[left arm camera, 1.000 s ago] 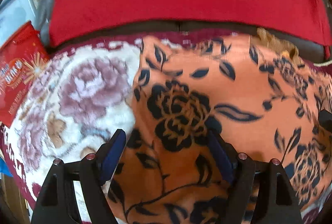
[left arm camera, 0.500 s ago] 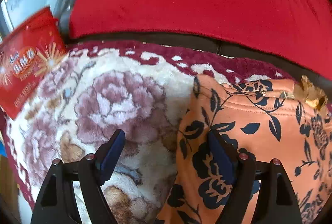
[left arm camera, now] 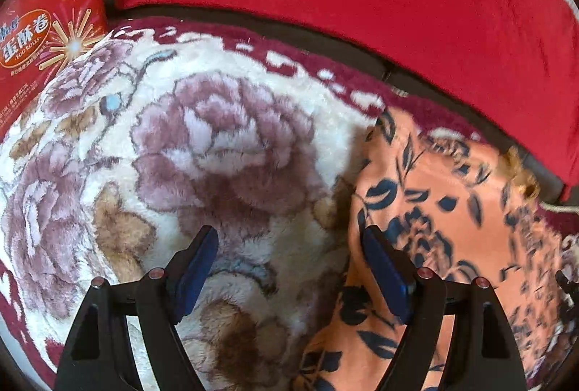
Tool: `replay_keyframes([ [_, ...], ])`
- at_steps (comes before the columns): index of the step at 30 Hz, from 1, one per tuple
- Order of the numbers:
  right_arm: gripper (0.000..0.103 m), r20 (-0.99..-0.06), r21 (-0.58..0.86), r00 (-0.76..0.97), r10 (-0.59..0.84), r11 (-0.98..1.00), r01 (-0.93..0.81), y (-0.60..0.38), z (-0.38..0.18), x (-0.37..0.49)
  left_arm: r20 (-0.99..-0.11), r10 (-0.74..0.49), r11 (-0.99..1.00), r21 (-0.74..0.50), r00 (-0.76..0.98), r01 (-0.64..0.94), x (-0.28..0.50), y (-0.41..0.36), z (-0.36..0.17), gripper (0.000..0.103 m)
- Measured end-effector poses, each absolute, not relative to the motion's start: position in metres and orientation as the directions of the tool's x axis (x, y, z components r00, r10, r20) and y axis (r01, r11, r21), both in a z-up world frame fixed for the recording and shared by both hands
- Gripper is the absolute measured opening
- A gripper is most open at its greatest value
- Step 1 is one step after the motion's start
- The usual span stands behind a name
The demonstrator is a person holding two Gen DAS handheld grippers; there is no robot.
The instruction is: Fold small clothes
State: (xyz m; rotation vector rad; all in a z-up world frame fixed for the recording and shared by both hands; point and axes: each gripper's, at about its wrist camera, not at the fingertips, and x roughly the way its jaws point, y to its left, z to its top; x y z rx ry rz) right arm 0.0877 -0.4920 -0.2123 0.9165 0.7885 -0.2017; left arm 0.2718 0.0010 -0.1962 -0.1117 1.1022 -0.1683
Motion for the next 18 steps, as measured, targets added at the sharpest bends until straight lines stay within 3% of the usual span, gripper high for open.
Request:
replay_keyframes([
  [2,0.017,-0.723,0.548,0.685,0.087,0.675,0.493,-0.479,-0.204,0.093,-0.880,-0.156,0.988,-0.131,0.448,0.085,0.273,-0.003,-0.201,0.082],
  [5,0.016,-0.784,0.410,0.621,-0.019,0.734,0.541,-0.464,-0.207,0.102,-0.884,-0.064,0.993,-0.012,0.463,0.115,0.273,-0.018,-0.205,0.082],
  [7,0.015,-0.793,0.399,0.609,-0.031,0.728,0.557,-0.463,-0.214,0.106,-0.883,-0.035,0.993,0.024,0.469,0.118,0.272,-0.022,-0.204,0.083],
  [14,0.021,-0.732,0.436,0.678,-0.065,0.721,0.539,-0.465,-0.180,0.095,-0.806,-0.107,0.992,-0.049,0.582,0.115,0.249,-0.015,-0.161,0.082],
  [15,0.025,-0.707,0.451,0.704,-0.065,0.725,0.520,-0.464,-0.171,0.087,-0.783,-0.128,0.989,-0.057,0.608,0.135,0.242,-0.018,-0.153,0.082],
  [16,0.042,-0.691,0.466,0.720,-0.059,0.725,0.507,-0.463,-0.166,0.081,-0.765,-0.151,0.985,-0.065,0.627,0.159,0.234,-0.022,-0.146,0.082],
  [17,0.078,-0.660,0.502,0.750,-0.044,0.717,0.484,-0.460,-0.159,0.071,-0.753,-0.176,0.980,-0.074,0.635,0.184,0.227,-0.027,-0.142,0.083],
  [18,0.090,-0.629,0.534,0.776,-0.036,0.706,0.466,-0.458,-0.156,0.061,-0.748,-0.193,0.976,-0.081,0.634,0.202,0.223,-0.031,-0.140,0.085],
])
